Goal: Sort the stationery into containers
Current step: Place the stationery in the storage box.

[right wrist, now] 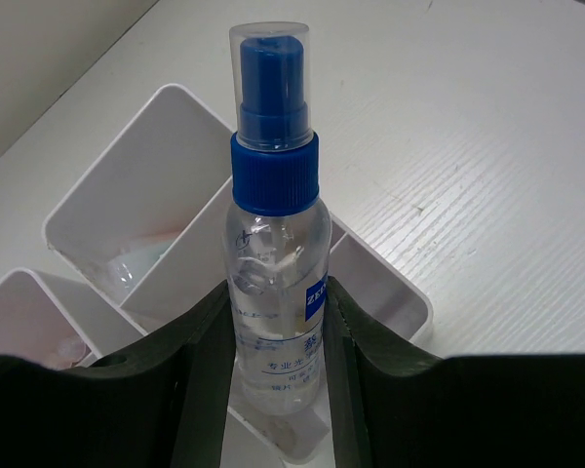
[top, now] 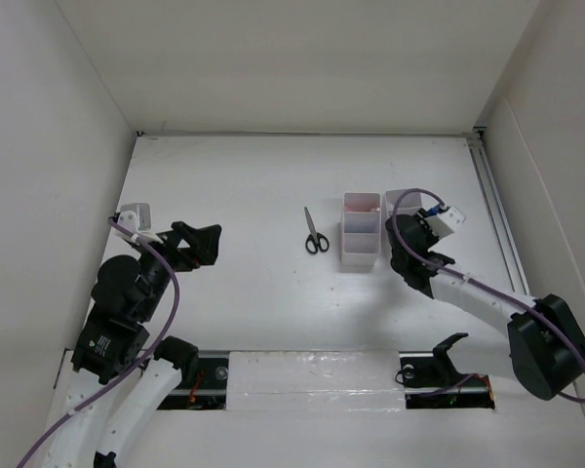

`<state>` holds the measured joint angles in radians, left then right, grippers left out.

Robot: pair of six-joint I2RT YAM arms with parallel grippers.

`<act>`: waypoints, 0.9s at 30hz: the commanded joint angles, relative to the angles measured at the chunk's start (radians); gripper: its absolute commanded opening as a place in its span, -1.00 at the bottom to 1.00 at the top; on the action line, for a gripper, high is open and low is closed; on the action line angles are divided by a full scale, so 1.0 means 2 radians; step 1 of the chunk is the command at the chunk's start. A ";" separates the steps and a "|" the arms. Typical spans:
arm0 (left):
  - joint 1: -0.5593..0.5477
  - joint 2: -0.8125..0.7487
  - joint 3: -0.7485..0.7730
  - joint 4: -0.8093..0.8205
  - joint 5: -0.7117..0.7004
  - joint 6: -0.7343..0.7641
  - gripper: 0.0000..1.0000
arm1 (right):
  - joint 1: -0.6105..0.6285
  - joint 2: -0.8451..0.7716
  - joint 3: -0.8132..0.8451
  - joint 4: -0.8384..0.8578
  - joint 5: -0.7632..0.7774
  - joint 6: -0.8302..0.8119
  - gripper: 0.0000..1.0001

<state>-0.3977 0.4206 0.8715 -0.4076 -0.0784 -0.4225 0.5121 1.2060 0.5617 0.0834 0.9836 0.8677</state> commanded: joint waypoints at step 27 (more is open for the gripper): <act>-0.001 -0.016 -0.006 0.020 0.012 0.008 1.00 | 0.025 0.052 0.097 -0.201 0.074 0.169 -1.00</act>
<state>-0.3977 0.3950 0.8692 -0.4076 -0.0719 -0.4225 0.5514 1.3228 0.7147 -0.2852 1.0733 1.1519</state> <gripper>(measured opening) 0.997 0.424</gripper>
